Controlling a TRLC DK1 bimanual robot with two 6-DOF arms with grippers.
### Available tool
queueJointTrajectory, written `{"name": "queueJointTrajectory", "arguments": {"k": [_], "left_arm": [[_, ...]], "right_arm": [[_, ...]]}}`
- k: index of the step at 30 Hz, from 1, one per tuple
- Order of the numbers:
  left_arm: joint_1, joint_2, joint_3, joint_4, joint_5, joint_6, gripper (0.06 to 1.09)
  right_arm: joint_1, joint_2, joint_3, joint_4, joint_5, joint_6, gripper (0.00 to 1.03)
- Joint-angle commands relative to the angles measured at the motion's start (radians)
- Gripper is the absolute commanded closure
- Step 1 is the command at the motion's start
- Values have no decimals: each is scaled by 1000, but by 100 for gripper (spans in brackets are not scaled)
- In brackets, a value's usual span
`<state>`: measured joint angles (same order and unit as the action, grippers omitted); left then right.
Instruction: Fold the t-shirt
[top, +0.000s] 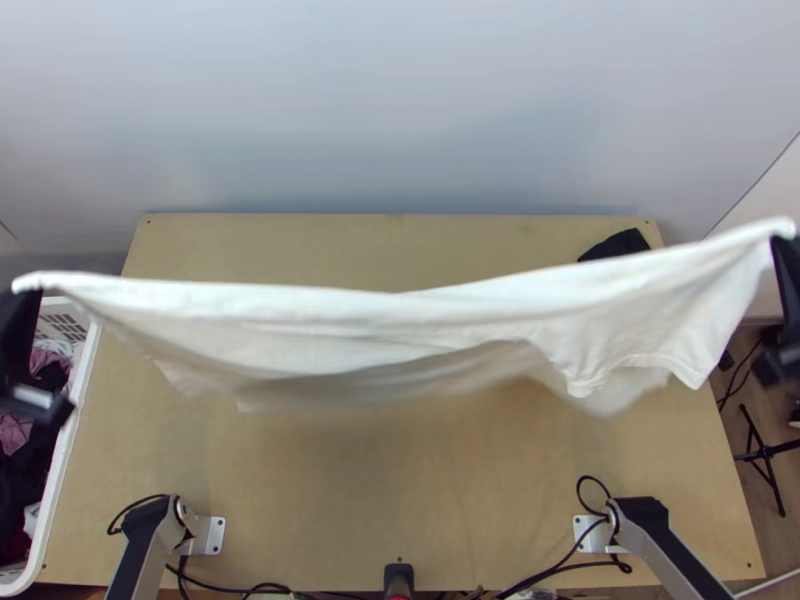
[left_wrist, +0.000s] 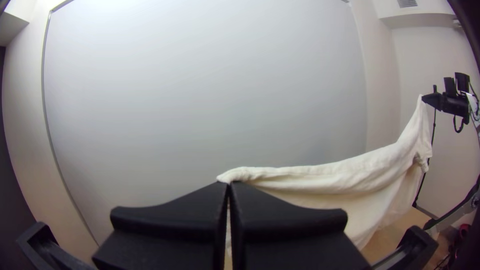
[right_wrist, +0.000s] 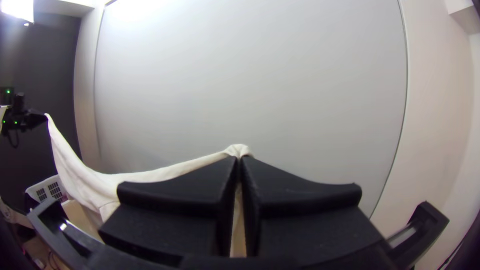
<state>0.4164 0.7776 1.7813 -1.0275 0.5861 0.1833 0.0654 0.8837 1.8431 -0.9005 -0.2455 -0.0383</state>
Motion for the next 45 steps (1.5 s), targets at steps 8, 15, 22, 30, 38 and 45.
{"name": "queueJointTrajectory", "arguments": {"k": [8,15,22,30,38,45], "left_arm": [[-103,-115,61,-34,-9,-59,104],[-103,-24,331,-45,-40,-130,104],[-116,-140,-82,-14,-71,-27,104],[-116,-192,-267,53,-121,81,104],[-117,-189,-246,92,-167,24,104],[-117,-201,-157,92,-189,-18,104]], "right_arm": [[-78,-246,-120,-35,2,8,100],[-67,-239,-2,-29,0,100,100],[-75,-201,-147,77,2,192,100],[-62,-200,-312,141,0,199,100],[-42,-210,-332,209,2,193,100],[-13,-207,-291,236,2,186,100]]}}
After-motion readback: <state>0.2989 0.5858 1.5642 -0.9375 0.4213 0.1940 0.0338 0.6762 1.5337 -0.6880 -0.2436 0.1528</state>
